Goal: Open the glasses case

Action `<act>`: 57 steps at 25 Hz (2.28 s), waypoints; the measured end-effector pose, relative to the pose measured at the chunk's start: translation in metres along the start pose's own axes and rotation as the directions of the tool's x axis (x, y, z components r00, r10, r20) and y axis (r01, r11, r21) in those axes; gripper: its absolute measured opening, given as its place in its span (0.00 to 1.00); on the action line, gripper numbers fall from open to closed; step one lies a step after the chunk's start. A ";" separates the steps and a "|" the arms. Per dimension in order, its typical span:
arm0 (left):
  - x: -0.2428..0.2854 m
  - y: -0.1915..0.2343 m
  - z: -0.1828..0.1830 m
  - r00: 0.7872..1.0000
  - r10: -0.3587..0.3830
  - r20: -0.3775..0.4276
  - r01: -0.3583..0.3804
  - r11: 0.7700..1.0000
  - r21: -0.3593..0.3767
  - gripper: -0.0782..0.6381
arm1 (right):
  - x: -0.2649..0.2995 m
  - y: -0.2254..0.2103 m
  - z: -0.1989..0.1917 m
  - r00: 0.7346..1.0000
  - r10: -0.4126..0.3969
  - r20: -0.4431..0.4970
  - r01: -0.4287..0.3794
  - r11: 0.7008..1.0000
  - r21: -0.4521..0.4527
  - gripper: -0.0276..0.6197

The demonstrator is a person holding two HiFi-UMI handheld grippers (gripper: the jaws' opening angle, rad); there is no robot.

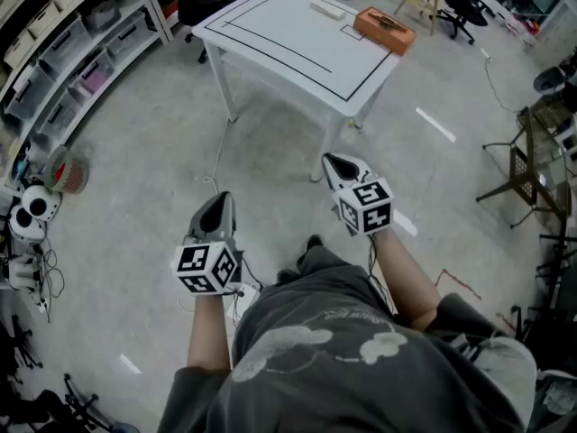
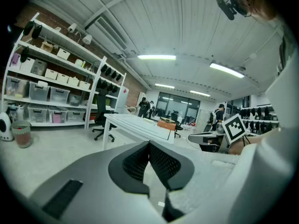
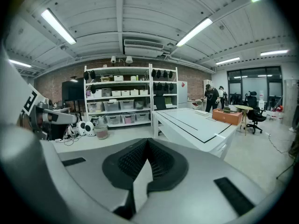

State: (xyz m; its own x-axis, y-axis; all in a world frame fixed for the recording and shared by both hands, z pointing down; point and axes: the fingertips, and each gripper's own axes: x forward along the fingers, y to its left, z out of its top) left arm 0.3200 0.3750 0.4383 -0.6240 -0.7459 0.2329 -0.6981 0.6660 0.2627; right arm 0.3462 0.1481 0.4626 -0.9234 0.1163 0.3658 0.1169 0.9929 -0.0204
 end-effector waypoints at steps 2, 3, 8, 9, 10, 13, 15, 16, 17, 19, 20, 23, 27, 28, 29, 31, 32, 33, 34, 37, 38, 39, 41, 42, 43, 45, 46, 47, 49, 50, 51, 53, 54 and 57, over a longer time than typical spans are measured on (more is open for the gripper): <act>-0.001 0.003 0.001 1.000 0.009 0.000 -0.009 1.000 0.008 0.11 | 0.001 0.004 0.001 1.000 0.007 0.003 -0.007 1.000 -0.004 0.04; -0.002 0.005 0.001 1.000 0.014 -0.001 -0.014 1.000 0.012 0.11 | 0.002 0.006 0.002 1.000 0.010 0.003 -0.010 1.000 -0.006 0.04; -0.012 0.011 -0.007 1.000 0.025 -0.012 -0.025 1.000 -0.005 0.11 | 0.000 0.018 -0.003 1.000 0.019 -0.002 -0.019 1.000 -0.007 0.04; -0.014 0.011 -0.010 1.000 0.027 -0.015 -0.027 1.000 -0.011 0.11 | 0.000 0.020 -0.004 1.000 0.019 -0.002 -0.019 1.000 -0.007 0.04; -0.016 0.012 -0.012 0.999 0.029 -0.016 -0.029 0.999 -0.014 0.11 | -0.001 0.020 -0.005 1.000 0.017 -0.002 -0.017 1.000 -0.007 0.04; -0.022 0.015 -0.014 0.999 0.039 -0.012 -0.039 0.999 -0.023 0.11 | -0.002 0.023 -0.004 0.999 0.035 0.003 -0.035 0.999 0.005 0.04; -0.025 0.020 -0.012 0.999 0.050 -0.003 -0.050 0.998 -0.032 0.11 | -0.002 0.026 -0.003 0.998 0.065 0.007 -0.065 0.998 0.021 0.04; -0.025 0.023 -0.011 0.998 0.056 0.003 -0.056 0.998 -0.036 0.11 | -0.001 0.027 -0.002 0.997 0.075 0.009 -0.075 0.997 0.024 0.04; -0.025 0.026 -0.009 0.998 0.061 0.008 -0.061 0.997 -0.040 0.11 | 0.001 0.027 -0.001 0.997 0.080 0.012 -0.081 0.996 0.025 0.04; -0.025 0.031 -0.009 0.998 0.066 0.009 -0.066 0.997 -0.048 0.11 | 0.006 0.027 -0.002 0.996 0.083 0.013 -0.083 0.996 0.024 0.04; -0.024 0.033 -0.010 0.998 0.067 0.008 -0.067 0.996 -0.051 0.11 | 0.010 0.026 -0.005 0.996 0.083 0.011 -0.084 0.996 0.026 0.04; -0.017 0.043 -0.012 0.997 0.076 -0.002 -0.076 0.996 -0.048 0.11 | 0.026 0.022 -0.011 0.996 0.084 0.003 -0.084 0.996 0.038 0.04; 0.003 0.061 -0.003 0.996 0.093 -0.010 -0.094 0.995 -0.045 0.11 | 0.058 0.010 -0.001 0.994 0.107 0.006 -0.107 0.992 0.065 0.04; 0.010 0.067 0.000 0.995 0.097 -0.015 -0.098 0.994 -0.044 0.11 | 0.068 0.006 0.004 0.994 0.112 0.010 -0.112 0.992 0.063 0.04; 0.019 0.073 0.003 0.995 0.101 -0.021 -0.102 0.994 -0.042 0.11 | 0.079 0.002 0.010 0.994 0.112 0.013 -0.113 0.992 0.057 0.04; 0.039 0.087 0.009 0.994 0.104 -0.032 -0.105 0.994 -0.040 0.11 | 0.103 -0.010 0.020 0.994 0.105 0.019 -0.106 0.993 0.048 0.04; 0.051 0.094 0.013 0.994 0.103 -0.037 -0.104 0.994 -0.039 0.11 | 0.115 -0.017 0.025 0.995 0.099 0.023 -0.100 0.994 0.049 0.04; 0.064 0.101 0.019 0.994 0.101 -0.040 -0.102 0.994 -0.036 0.11 | 0.127 -0.025 0.029 0.995 0.092 0.025 -0.093 0.994 0.056 0.04; 0.078 0.107 0.025 0.994 0.098 -0.042 -0.099 0.995 -0.031 0.11 | 0.140 -0.035 0.033 0.996 0.085 0.027 -0.086 0.994 0.064 0.04; 0.124 0.125 0.046 0.995 0.086 -0.046 -0.086 0.996 -0.010 0.11 | 0.179 -0.065 0.043 0.998 0.061 0.023 -0.063 0.994 0.091 0.04; 0.140 0.132 0.053 0.995 0.083 -0.046 -0.084 0.996 -0.005 0.11 | 0.192 -0.077 0.047 0.998 0.052 0.021 -0.054 0.994 0.100 0.04; 0.156 0.138 0.060 0.996 0.082 -0.048 -0.082 0.997 -0.003 0.11 | 0.206 -0.089 0.052 0.999 0.043 0.020 -0.045 0.993 0.106 0.04; 0.190 0.149 0.073 0.995 0.079 -0.054 -0.079 0.997 -0.003 0.11 | 0.232 -0.113 0.062 0.999 0.031 0.014 -0.033 0.993 0.114 0.04; 0.208 0.154 0.080 0.995 0.078 -0.058 -0.078 0.997 -0.003 0.11 | 0.245 -0.126 0.068 1.000 0.029 0.007 -0.030 0.993 0.112 0.04; 0.225 0.158 0.086 0.995 0.077 -0.061 -0.077 0.997 -0.002 0.11 | 0.257 -0.138 0.073 1.000 0.028 -0.002 -0.028 0.994 0.109 0.04; 0.260 0.164 0.101 0.996 0.069 -0.061 -0.070 0.998 -0.003 0.11 | 0.280 -0.164 0.082 1.000 0.021 -0.019 -0.019 0.995 0.100 0.04; 0.277 0.167 0.108 0.996 0.063 -0.061 -0.063 0.998 -0.002 0.11 | 0.290 -0.177 0.086 1.000 0.014 -0.023 -0.012 0.995 0.099 0.04; 0.294 0.169 0.115 0.997 0.056 -0.062 -0.056 0.998 0.001 0.11 | 0.300 -0.190 0.091 1.000 0.004 -0.024 -0.002 0.995 0.101 0.04; 0.327 0.171 0.125 0.997 0.039 -0.068 -0.038 0.999 0.010 0.11 | 0.316 -0.217 0.099 1.000 -0.018 -0.021 0.020 0.994 0.110 0.04; 0.342 0.171 0.129 0.997 0.031 -0.071 -0.030 0.999 0.015 0.11 | 0.324 -0.229 0.101 0.999 -0.028 -0.020 0.031 0.993 0.117 0.04; 0.356 0.171 0.133 0.997 0.024 -0.074 -0.023 1.000 0.020 0.11 | 0.331 -0.241 0.104 0.999 -0.038 -0.020 0.040 0.991 0.124 0.04; 0.381 0.170 0.140 0.997 0.014 -0.079 -0.012 0.999 0.031 0.11 | 0.343 -0.261 0.107 0.998 -0.052 -0.022 0.055 0.989 0.138 0.04; 0.392 0.170 0.144 0.997 0.011 -0.080 -0.008 0.999 0.038 0.11 | 0.349 -0.270 0.107 0.998 -0.058 -0.022 0.061 0.987 0.146 0.04; 0.420 0.172 0.157 0.998 0.008 -0.070 -0.003 0.998 0.062 0.11 | 0.362 -0.291 0.113 0.997 -0.070 -0.009 0.071 0.985 0.156 0.04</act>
State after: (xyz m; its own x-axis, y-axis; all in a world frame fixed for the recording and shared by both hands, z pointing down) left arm -0.1174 0.1763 0.4339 -0.6032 -0.7390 0.3000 -0.7164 0.6673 0.2035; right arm -0.0633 -0.0956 0.4953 -0.9261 0.0461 0.3744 -0.0069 0.9903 -0.1390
